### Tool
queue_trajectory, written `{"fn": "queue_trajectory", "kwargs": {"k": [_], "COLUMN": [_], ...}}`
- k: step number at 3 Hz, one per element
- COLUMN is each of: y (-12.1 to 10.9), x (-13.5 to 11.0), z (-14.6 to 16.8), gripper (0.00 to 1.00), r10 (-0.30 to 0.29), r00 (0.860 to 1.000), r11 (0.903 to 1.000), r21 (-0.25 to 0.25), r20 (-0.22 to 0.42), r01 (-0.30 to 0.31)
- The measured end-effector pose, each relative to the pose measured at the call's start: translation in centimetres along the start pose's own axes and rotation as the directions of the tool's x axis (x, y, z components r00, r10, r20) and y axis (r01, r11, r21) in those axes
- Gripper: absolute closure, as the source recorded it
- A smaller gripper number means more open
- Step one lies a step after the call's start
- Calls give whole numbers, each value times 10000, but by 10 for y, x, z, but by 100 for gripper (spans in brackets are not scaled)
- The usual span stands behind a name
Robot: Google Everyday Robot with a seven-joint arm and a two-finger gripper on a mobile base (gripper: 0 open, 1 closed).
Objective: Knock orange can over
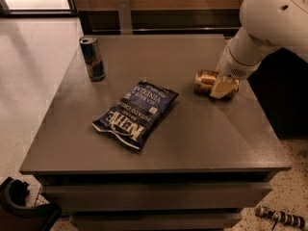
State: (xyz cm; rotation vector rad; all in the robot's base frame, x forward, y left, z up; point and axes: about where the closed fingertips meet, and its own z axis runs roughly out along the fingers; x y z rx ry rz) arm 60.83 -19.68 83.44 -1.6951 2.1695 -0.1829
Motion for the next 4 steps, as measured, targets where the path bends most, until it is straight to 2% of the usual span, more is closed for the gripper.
{"fn": "queue_trajectory", "kwargs": {"k": [2,3,4], "y": [1,2,2], "x": [-1,-2,-2], "z": [1,2,2], "gripper": [17,0,0], "r10": [-28,-41,-43], "r00": [10000,10000,10000], "r11": [10000,10000,10000], "r21": [-28,-40,-42], "r20": [-6,-8,-9], "r01": [28,41,43]}}
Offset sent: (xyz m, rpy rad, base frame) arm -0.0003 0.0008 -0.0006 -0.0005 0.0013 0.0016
